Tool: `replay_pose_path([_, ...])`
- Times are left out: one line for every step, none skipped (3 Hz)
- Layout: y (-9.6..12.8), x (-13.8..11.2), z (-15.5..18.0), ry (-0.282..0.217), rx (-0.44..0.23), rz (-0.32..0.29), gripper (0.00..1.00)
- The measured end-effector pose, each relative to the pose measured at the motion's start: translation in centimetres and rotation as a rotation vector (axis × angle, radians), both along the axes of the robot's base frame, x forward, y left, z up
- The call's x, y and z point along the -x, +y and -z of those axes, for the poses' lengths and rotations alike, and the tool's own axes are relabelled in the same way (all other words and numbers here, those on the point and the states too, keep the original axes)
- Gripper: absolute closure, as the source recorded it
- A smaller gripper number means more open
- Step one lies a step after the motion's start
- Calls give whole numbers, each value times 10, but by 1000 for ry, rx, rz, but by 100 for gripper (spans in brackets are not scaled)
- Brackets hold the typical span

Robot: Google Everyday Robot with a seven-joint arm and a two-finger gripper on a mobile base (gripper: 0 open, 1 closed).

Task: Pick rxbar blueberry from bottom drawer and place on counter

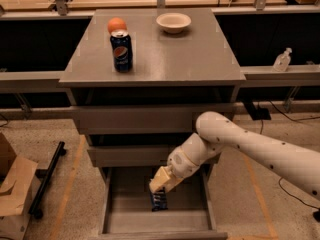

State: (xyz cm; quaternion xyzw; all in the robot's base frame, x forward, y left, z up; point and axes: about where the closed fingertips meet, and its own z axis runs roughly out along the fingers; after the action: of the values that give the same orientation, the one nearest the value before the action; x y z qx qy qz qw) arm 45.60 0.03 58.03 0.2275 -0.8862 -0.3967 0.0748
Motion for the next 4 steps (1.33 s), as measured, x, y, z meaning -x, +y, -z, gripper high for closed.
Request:
replay_pose_path([39, 20, -79, -65, 90, -14, 100])
replay_pose_path([41, 19, -111, -114, 130, 17, 100])
replay_pose_path([42, 18, -107, -120, 92, 20, 100])
replay_pose_path([29, 1, -118, -126, 22, 8, 100])
